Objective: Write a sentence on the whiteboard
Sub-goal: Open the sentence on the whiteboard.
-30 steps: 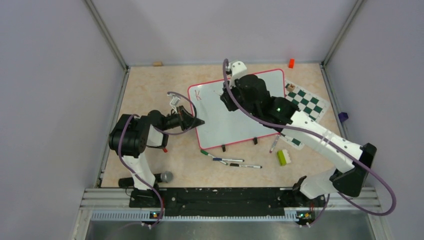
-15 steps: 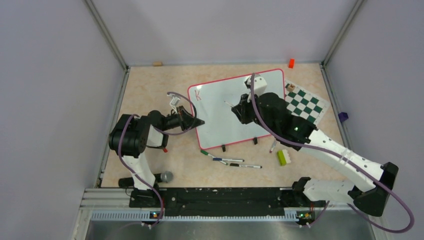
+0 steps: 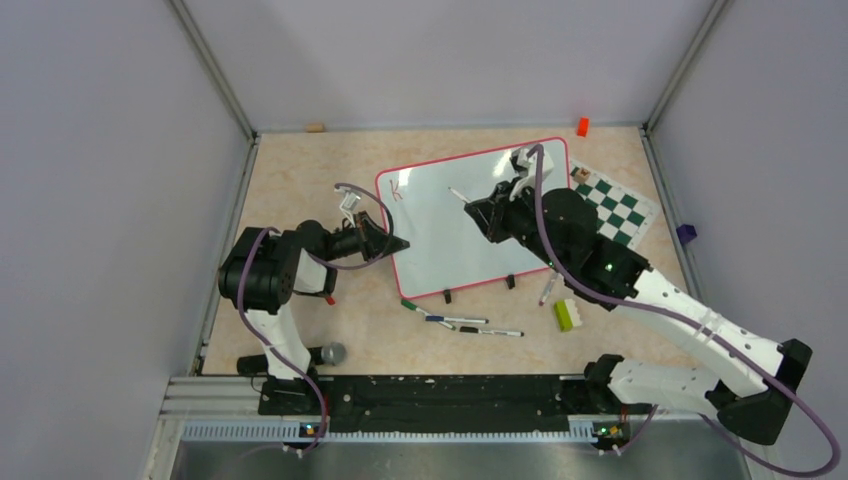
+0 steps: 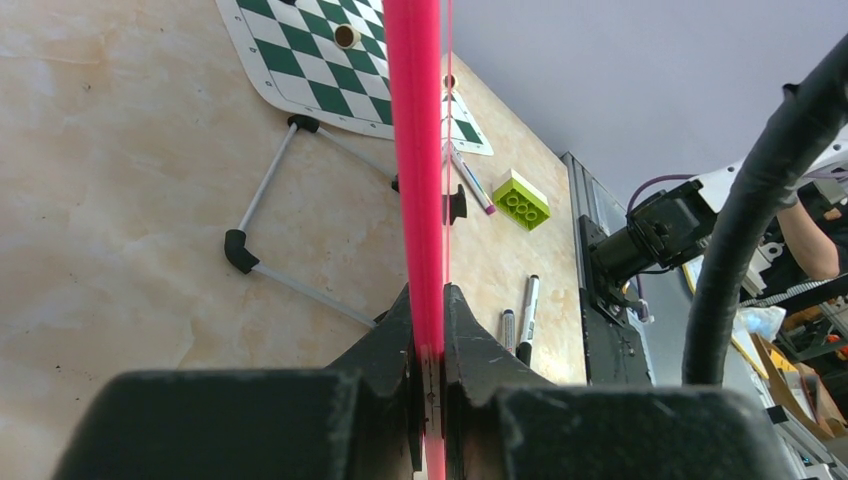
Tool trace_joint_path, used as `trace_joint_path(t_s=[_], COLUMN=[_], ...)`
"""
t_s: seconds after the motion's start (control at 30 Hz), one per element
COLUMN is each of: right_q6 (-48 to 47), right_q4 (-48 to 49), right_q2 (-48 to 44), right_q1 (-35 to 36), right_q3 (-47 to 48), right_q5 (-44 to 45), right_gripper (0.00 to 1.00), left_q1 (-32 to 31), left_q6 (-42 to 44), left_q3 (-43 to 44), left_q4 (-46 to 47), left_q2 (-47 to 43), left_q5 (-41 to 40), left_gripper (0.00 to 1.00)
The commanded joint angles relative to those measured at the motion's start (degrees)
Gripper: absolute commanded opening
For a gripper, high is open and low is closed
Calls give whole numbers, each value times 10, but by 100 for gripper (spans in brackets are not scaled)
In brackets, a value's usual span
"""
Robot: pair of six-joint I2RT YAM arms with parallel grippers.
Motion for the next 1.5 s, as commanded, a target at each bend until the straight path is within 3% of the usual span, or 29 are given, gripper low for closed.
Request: trace_joint_path(t_s=[0.0,0.13,0.3,0.47,0.53,0.67,0.7,0.83,0.87,0.93,0.97,1.03,1.2,1.47], right_q6=[-14,-59,-75,-80,-24,85,92,85,45,-67,-64,-42,-9,-35], right_q4=[99,151,187,36,29,5,0,-55,-40,23,60,110,119,15], right_q2=[11,51,116,192,187,164,163,192,194,180,170,150,140,168], right_q1=[-4,-18,-61,-61,-57,11,21,26,26,26,26,25,25,25], right_q3=[-14,4,103,248,220,174,167,197,197,166,130,95,76,142], right_q5=[40,46,-22,-21,14,243,262,255,220,69,60,56,51,98], right_gripper=[0,0,0,0,0,0,0,0,0,0,0,0,0,0], left_q1=[-11,-14,-14,-14,-15,-17,-17,-18,-17,-18,-17,-17,-22,-25], left_q6=[44,48,61,59,64,102,114,145,142,121,105,78,78,81], left_q3=[-5,-8,-16,-11,-17,-31,-29,-22,-23,-29,-32,-33,-33,-38], left_q4=[52,52,52,52,51,8,-9,-52,-46,-9,16,51,52,52], left_q2=[5,8,0,-2,-8,-27,-31,-38,-38,-31,-26,-13,-12,-19], left_q5=[10,13,19,22,16,-6,-7,-9,-10,-10,-10,-8,-11,-17], left_gripper=[0,0,0,0,0,0,0,0,0,0,0,0,0,0])
